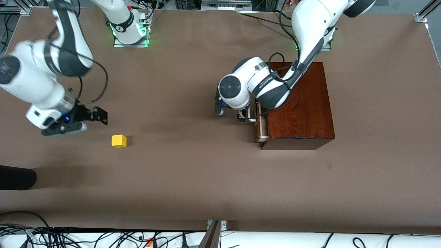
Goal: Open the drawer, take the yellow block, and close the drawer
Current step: 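Push the drawer into the box with the left gripper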
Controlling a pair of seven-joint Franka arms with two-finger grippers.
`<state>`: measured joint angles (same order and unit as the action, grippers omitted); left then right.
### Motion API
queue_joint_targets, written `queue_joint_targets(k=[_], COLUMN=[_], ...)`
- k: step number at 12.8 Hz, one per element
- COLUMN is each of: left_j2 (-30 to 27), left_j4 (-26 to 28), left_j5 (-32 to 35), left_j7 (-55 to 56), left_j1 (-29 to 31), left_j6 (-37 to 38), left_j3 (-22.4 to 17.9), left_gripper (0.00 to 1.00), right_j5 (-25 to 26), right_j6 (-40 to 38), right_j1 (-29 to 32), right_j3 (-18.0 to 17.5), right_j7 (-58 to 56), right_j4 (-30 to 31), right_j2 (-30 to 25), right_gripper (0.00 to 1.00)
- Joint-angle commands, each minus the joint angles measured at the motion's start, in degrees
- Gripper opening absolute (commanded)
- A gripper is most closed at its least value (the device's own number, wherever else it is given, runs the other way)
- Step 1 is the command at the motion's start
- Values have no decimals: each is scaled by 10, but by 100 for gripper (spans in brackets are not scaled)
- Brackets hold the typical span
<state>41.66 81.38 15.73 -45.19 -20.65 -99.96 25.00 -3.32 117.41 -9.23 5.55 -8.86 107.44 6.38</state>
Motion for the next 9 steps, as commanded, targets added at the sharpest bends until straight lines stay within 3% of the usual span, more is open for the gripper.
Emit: queue_joint_targets(k=[1,4,9], left_j2=[-18,-18,-18], left_j4=[2,2,2], left_j5=[19,19,19], left_j7=[-11,-12,-12], left_j1=[13,18,26], left_j6=[22,23,33], left_j3=[-3,-3,-3], left_gripper=[100,100,100], right_j5=[-1,1,1], right_j6=[-102,-197,-247], right_j1=[7,5,4], right_j3=[-7,-9,-12], right_j7=[8,27,60], right_j4=[-55,-155,-179], right_j2=[-31,-23,-28], right_gripper=[100,100,100])
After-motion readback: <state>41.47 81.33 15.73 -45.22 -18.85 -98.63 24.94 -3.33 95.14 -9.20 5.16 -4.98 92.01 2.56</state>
